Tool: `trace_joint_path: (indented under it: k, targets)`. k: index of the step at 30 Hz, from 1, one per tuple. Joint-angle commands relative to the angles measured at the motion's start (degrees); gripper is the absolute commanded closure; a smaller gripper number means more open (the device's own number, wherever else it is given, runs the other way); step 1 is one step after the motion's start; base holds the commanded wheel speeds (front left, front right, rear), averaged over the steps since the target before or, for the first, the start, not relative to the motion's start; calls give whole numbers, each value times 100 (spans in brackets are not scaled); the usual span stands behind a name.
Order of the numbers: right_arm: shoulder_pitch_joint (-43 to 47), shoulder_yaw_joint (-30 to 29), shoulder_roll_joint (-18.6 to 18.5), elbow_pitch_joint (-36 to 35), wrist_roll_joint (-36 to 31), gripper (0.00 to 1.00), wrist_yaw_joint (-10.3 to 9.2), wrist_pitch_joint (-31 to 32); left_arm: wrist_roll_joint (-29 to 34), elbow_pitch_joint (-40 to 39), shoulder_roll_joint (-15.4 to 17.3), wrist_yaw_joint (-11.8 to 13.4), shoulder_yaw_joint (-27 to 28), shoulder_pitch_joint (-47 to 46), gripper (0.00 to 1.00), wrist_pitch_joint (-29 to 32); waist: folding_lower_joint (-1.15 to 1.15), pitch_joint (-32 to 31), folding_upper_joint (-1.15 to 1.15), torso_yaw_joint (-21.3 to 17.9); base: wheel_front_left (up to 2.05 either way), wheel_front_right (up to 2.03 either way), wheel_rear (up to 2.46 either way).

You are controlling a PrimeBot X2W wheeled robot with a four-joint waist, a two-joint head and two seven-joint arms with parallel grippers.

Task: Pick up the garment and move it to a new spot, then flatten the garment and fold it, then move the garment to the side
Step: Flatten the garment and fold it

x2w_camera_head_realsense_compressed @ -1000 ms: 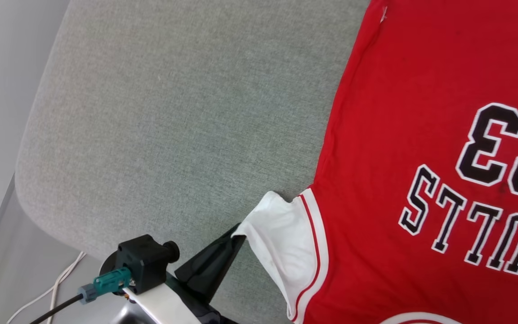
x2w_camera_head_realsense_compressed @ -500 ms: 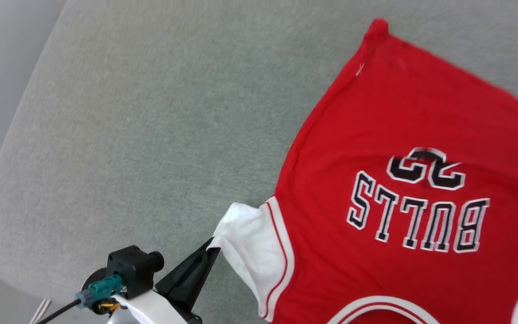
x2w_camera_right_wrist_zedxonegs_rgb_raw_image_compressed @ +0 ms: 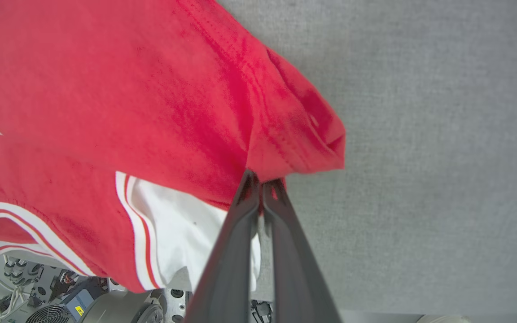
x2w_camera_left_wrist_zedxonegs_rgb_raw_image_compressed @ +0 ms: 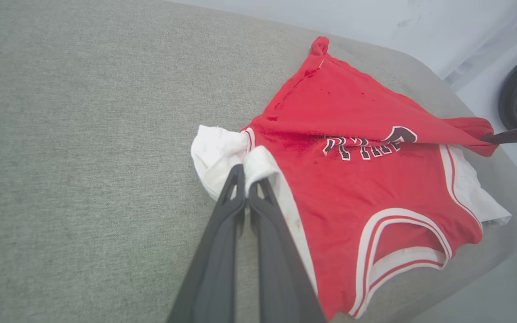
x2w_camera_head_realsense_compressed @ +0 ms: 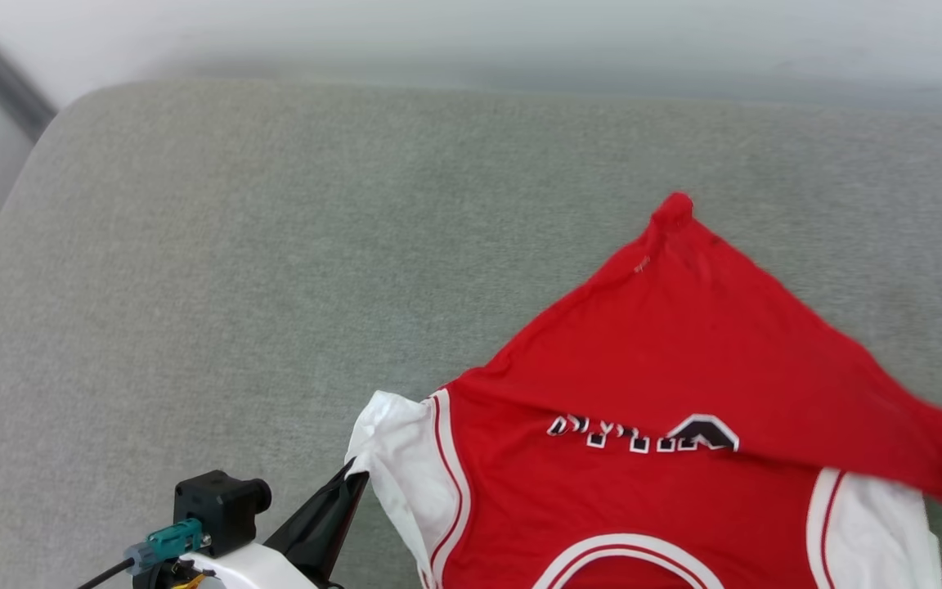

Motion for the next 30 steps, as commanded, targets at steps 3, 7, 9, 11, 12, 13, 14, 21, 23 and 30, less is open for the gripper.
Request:
trace_joint_path:
  k: [3,7,9,11,12,13,14,21,23,30]
  targets:
    - [624,-86,196,-321,120,100,-2,-207,-16,148,-79,-50,-26,32,100,-79,1,-247,0,-244,0,0,0]
    - [1165,-126,348,-535,141,100,-2,-402,-69,288,-115,-89,-38,75,100,-129,1,-351,0,-342,0,0,0]
    - [1366,-129,423,-562,175,100,-2,-486,-94,331,-128,-102,-38,88,100,-148,1,-386,0,-368,0,0,0]
    - [1517,-118,455,-561,193,100,-3,-577,-96,363,-143,-113,-34,85,100,-182,1,-403,0,-387,0,0,0]
    - [1574,-99,468,-554,193,100,-2,-612,-100,378,-151,-114,-33,85,100,-194,1,-409,0,-397,0,0,0]
    - [1624,-83,481,-537,196,100,-2,-645,-106,389,-161,-110,-37,83,100,-202,1,-416,0,-406,0,0,0]
    - [1665,-66,484,-519,185,100,-2,-686,-110,402,-167,-117,-43,84,100,-214,1,-423,0,-412,0,0,0]
    - [1413,65,202,-745,122,0,-2,-842,-104,420,-159,-152,-41,24,100,-262,1,-395,0,-398,0,0,0]
    - [1246,137,93,-975,180,0,-2,-760,-93,410,-144,-156,-36,-6,100,-271,1,-359,0,-370,0,0,0]
    - [147,577,-64,-1667,245,0,-2,-271,-49,378,-137,-212,-53,-146,100,-270,1,-127,0,-149,0,0,0]
